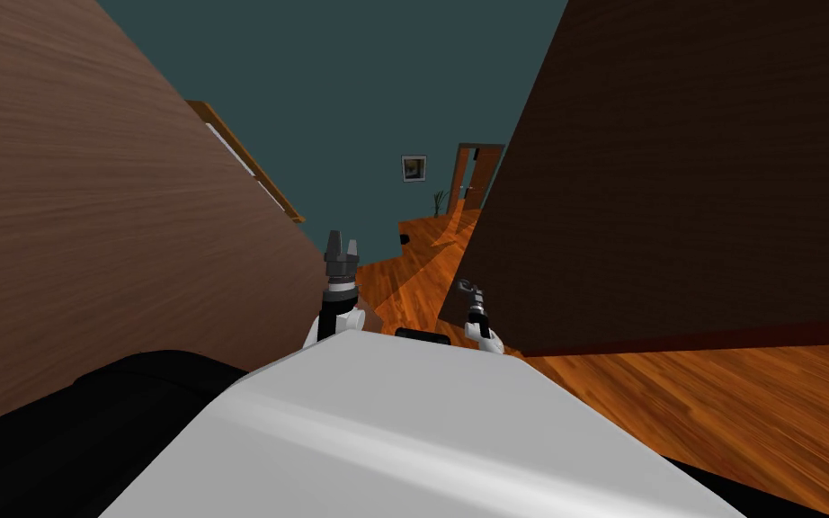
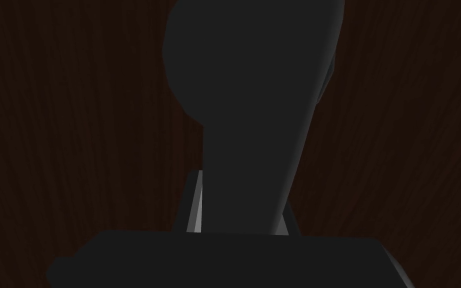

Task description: Push the door open

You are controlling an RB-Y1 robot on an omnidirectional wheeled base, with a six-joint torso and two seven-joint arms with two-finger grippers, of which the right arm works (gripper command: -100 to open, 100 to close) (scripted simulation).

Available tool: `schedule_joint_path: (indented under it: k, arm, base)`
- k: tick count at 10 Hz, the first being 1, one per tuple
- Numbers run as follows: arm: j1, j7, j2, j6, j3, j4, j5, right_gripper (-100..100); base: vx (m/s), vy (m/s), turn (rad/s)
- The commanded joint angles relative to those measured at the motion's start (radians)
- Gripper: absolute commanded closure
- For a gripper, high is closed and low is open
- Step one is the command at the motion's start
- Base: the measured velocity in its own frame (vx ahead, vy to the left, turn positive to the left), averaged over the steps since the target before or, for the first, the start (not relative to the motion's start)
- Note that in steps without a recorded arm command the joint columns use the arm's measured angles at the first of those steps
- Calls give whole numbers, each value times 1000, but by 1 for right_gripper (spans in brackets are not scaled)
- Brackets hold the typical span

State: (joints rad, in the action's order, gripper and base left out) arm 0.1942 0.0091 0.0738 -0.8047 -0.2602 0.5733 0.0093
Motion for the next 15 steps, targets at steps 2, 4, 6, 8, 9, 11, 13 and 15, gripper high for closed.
schedule_joint_path:
  k: [2, 4, 6, 8, 9, 11, 13, 15]
  arm:
    - [4, 28, 9, -12, -36, 7, -18, 100]
    - [4, 33, 8, -12, -42, 8, -21, 100]
    - [6, 60, -5, -13, -68, 11, -35, 100]
    - [6, 60, -5, -13, -68, 11, -35, 100]
    - [7, 80, -18, -14, -88, 14, -45, 100]
    - [8, 100, -35, -14, -107, 17, -55, 100]
    - [8, 100, -35, -14, -107, 28, -55, 100]
    - [9, 125, -65, -15, -132, 20, -68, 100]
  base:
    - [175, 24, -92]
    - [131, 5, -39]
    - [192, 47, -93]
    - [81, -6, -19]
    - [125, -2, -85]
    - [205, 45, -125]
    - [95, 26, -21]
    - [183, 17, -95]
